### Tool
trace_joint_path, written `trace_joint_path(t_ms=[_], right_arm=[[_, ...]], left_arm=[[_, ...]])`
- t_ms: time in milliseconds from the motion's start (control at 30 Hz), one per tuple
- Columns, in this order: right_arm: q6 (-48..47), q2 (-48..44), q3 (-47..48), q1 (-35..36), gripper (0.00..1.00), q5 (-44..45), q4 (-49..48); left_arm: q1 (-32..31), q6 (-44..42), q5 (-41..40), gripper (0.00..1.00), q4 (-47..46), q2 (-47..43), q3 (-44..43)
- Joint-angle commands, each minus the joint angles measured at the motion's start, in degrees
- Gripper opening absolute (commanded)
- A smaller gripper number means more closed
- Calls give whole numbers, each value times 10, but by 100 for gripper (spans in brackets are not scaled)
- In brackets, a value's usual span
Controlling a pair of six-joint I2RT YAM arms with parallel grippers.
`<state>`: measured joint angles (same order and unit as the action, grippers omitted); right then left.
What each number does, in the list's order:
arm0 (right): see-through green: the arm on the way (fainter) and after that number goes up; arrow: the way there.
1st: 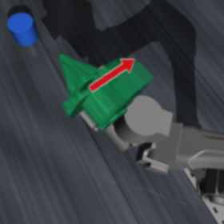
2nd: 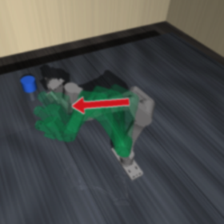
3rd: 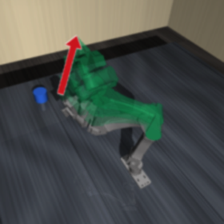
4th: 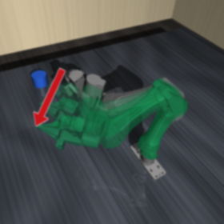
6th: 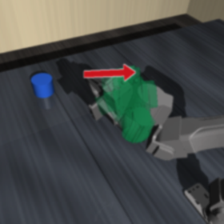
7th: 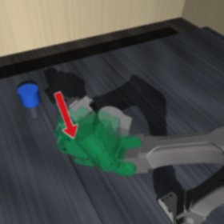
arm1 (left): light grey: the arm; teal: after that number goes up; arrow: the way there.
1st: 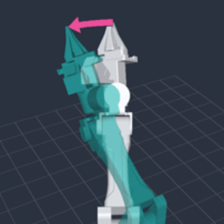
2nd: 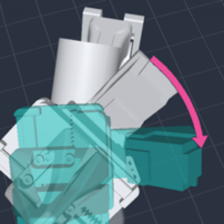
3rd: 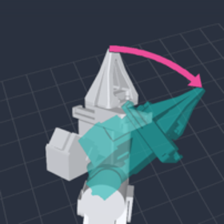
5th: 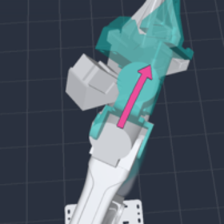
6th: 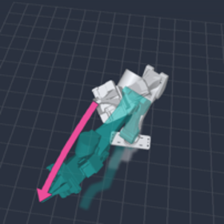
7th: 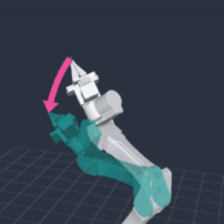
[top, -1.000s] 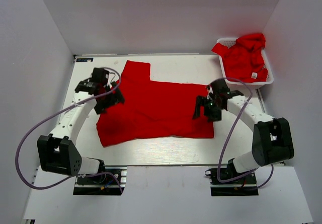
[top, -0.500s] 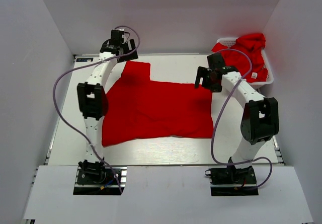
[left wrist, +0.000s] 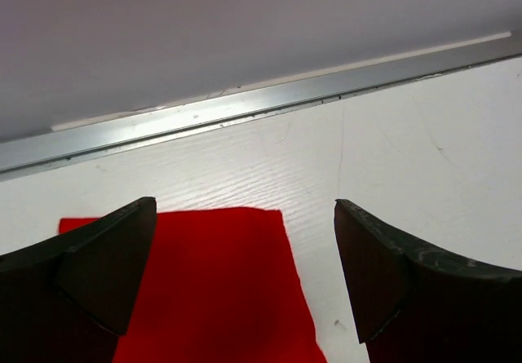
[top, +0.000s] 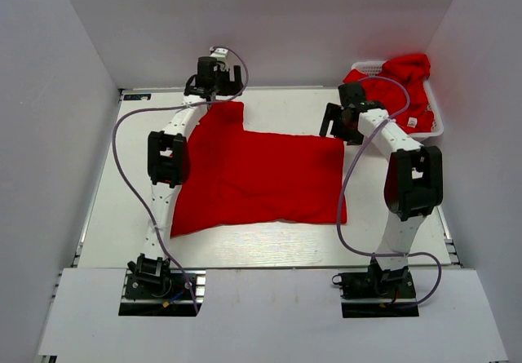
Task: Fold and stack the t-shirts
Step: Grap the side of the flattened tshirt furthest away from the robot with both arms
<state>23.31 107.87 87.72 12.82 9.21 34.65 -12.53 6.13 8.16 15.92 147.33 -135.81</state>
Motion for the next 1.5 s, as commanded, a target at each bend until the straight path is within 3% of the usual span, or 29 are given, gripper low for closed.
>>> trace_joint_path(t_ms=[0, 367, 600, 767, 1000, 1133, 1367, 1467], right_arm=[[5, 7, 18, -8, 90, -15, 1], [-5, 12, -2, -22, 90, -50, -6], [0, 15, -3, -31, 90, -51, -11], [1, 30, 7, -33, 90, -59, -9], [-4, 44, 25, -35, 90, -46, -4], [-5, 54, 39, -33, 90, -34, -3], [9, 91, 89, -32, 90, -22, -10], [24, 112, 106, -29, 90, 4, -10]], left_arm=[[-14, -8, -3, 100, -85, 13, -19], [-30, -32, -92, 96, -141, 71, 19], [-43, -80, -61, 93, -101, 71, 54], [-54, -93, -92, 78, -85, 71, 59], [-54, -88, -140, 36, -85, 71, 59], [-54, -68, -217, 18, -79, 71, 36], [-54, -57, -263, 2, -85, 66, 19], [-49, -50, -270, 0, -85, 60, 19]])
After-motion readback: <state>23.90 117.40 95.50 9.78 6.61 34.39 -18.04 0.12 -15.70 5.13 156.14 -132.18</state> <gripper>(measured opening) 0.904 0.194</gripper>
